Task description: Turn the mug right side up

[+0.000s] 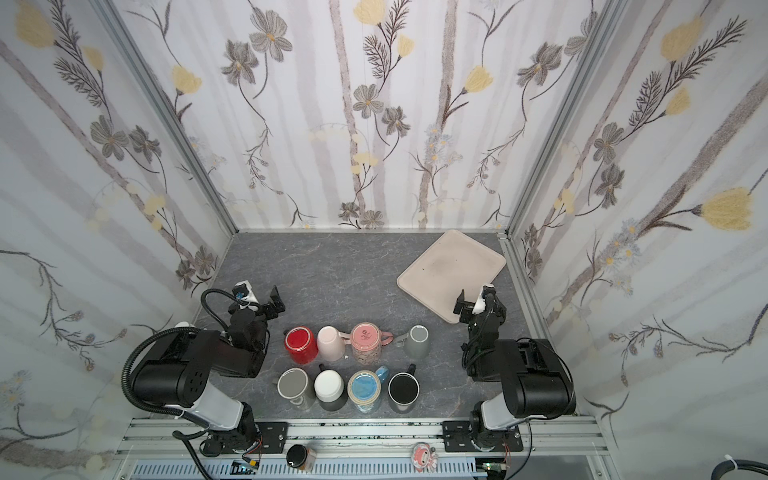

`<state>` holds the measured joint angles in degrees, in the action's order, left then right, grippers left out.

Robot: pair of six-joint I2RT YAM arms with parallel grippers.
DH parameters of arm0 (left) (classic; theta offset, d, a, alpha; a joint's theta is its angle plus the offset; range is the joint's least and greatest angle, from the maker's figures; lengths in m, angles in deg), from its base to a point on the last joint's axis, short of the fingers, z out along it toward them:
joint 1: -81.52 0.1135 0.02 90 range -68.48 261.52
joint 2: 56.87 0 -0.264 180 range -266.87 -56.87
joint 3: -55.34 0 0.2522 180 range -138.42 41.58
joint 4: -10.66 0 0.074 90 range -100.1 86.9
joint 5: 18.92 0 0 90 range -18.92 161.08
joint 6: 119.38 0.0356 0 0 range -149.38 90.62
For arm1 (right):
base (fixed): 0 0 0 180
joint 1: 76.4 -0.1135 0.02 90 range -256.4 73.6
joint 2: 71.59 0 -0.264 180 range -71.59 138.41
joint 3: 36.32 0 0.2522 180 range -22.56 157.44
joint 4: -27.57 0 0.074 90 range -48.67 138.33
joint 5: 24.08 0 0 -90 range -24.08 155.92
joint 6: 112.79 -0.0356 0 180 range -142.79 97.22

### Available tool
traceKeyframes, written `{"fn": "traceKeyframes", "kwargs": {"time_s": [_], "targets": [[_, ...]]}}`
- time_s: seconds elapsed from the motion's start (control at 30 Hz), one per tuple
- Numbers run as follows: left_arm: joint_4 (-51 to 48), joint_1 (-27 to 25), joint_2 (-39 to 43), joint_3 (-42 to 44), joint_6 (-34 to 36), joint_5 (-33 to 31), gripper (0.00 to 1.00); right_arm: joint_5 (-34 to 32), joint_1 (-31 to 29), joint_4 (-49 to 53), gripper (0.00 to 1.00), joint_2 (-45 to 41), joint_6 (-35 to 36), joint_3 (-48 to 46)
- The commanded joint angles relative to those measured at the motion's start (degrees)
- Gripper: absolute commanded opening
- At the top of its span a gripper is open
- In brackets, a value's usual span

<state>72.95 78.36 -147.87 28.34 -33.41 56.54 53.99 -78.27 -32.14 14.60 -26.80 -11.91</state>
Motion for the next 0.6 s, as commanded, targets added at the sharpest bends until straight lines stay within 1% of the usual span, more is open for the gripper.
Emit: {"fn": "traceKeyframes", "kwargs": {"time_s": [0.0, 0.37, 0.43, 0.5, 0.57], "targets": [[2.0, 0.1, -0.1, 0.0, 0.1, -0.2, 1.00, -0.4, 0.0, -3.1, 1.00, 0.1, 0.5, 0.0], [2.0, 0.2, 0.0, 0.0, 0.1, 0.0, 1.00, -0.1, 0.3, -2.7, 1.00, 0.1, -0.1, 0.1], [2.4, -0.2, 0.9, 0.5, -0.2, -1.6, 1.00, -0.3, 0.8, -2.2, 0.99, -0.8, -0.9, 0.2], [0.7, -0.8, 4.6, 1.1, 0.0, -3.4, 1.00, -1.5, 0.8, 4.8, 1.00, -4.4, -1.2, 2.2], [-4.5, -1.1, 8.9, 0.2, -0.3, -5.6, 1.00, -3.2, 0.7, 15.7, 0.99, -8.3, -1.7, 6.4]]}}
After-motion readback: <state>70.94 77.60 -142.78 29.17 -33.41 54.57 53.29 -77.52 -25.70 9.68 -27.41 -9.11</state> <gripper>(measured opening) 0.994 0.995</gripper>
